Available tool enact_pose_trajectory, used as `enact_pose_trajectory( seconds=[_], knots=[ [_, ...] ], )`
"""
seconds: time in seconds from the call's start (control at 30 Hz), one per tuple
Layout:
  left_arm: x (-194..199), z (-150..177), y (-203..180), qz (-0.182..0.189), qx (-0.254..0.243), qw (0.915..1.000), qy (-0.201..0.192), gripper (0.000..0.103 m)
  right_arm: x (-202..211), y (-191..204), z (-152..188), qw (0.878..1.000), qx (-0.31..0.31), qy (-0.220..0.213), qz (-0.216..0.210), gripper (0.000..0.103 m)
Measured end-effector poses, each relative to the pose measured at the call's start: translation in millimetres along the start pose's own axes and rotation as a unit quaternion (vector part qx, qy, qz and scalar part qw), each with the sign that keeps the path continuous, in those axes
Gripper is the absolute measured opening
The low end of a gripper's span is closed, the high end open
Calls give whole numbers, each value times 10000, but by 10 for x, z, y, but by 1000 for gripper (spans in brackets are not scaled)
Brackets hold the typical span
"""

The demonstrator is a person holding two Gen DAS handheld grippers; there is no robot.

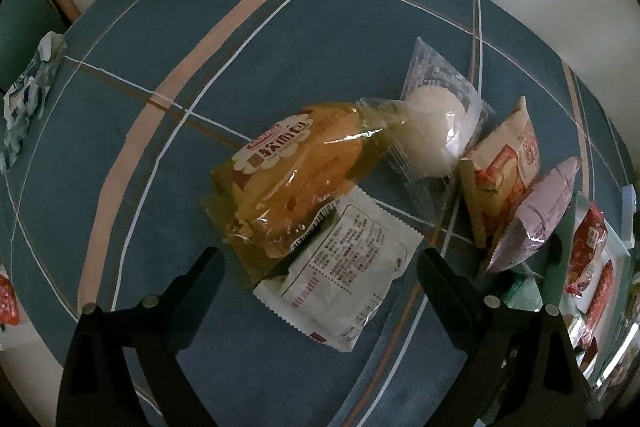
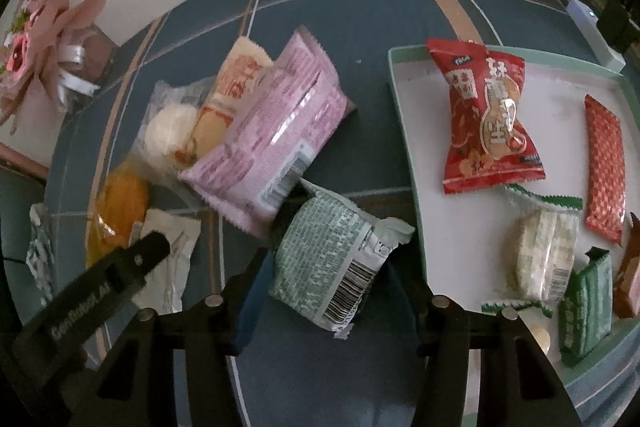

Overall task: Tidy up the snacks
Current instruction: 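Grasp the white wrapped packet with the left gripper while the right grasps the pale green barcode packet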

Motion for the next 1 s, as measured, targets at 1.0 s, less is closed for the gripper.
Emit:
enact_pose_trajectory(
  seconds=[1.0],
  knots=[
    [-199, 327, -432, 565, -260, 9968, 497, 59, -24, -83, 42, 9996, -63, 209, 165, 59]
  ],
)
Point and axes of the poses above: each gripper's, at about its wrist camera, not at the fingertips, and x roughly against the way its jaws point, y to its left, z to its underside, the point moved 5 cm from there along -x, roughly the way its jaws point, and after that the axes turned 7 degrees about x, right-handed, at the moved point
